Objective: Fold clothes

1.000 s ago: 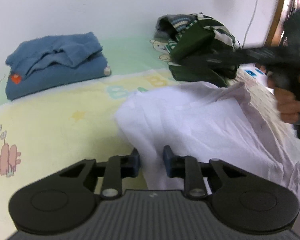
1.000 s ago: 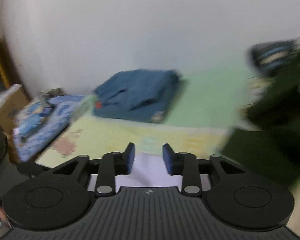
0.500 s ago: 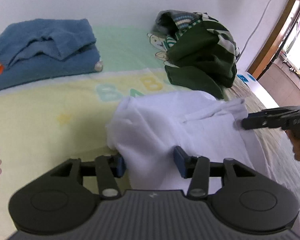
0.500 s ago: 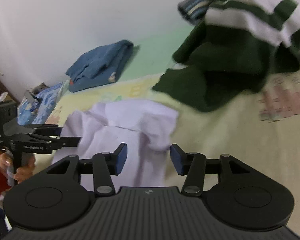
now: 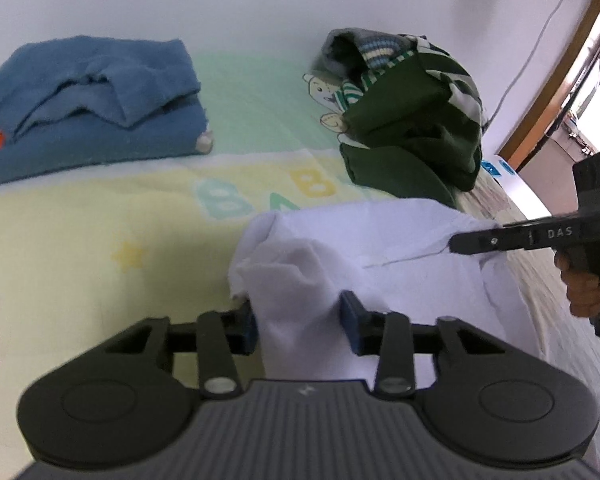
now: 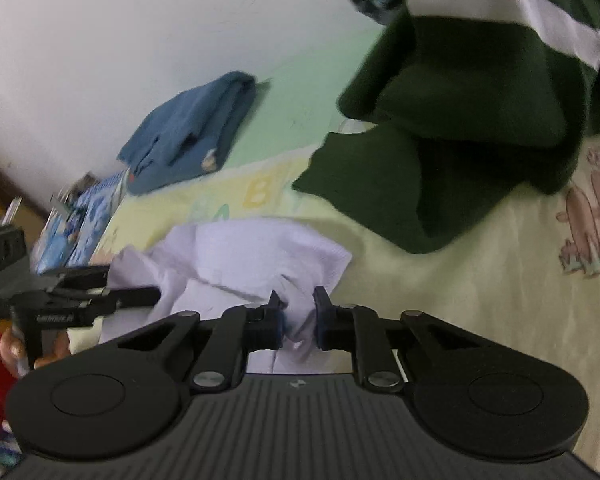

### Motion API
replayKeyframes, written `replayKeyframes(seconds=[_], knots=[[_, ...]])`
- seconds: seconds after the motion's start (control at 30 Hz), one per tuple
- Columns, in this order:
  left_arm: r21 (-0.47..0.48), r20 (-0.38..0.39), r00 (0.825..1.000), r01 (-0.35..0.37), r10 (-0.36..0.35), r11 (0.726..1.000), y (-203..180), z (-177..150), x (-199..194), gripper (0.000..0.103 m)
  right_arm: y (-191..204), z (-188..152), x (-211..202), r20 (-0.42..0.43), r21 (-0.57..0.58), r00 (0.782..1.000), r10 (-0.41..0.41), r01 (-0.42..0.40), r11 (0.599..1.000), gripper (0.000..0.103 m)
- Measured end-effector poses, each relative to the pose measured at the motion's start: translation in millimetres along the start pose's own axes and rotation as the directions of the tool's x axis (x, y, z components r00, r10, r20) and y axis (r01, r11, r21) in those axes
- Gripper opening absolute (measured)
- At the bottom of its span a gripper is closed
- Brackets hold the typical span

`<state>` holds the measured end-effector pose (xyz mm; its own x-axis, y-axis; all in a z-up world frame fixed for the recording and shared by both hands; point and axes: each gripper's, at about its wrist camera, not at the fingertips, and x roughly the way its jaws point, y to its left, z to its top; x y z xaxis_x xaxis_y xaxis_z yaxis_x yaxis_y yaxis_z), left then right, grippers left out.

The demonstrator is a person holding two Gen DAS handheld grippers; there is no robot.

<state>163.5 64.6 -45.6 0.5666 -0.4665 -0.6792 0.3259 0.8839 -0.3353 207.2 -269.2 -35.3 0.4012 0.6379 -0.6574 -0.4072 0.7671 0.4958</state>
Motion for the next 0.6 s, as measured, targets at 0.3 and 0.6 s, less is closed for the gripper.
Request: replayKeyframes(seconds=[0.3,0.6], knots=[[-0.03,-0.018,0.998,0.052,-0.052,0.998,5,15,10,0.072,9,5,5,-0.022,-0.053,1.0,0.014,-0.015,0.998,0.052],[0.029,0.007,1.0,-0.015,0.014,0.999,-1,13,15,0.033,14,7,15,-0.058,-0.14,0.998,-0.02,0.012,0.99,0.019]])
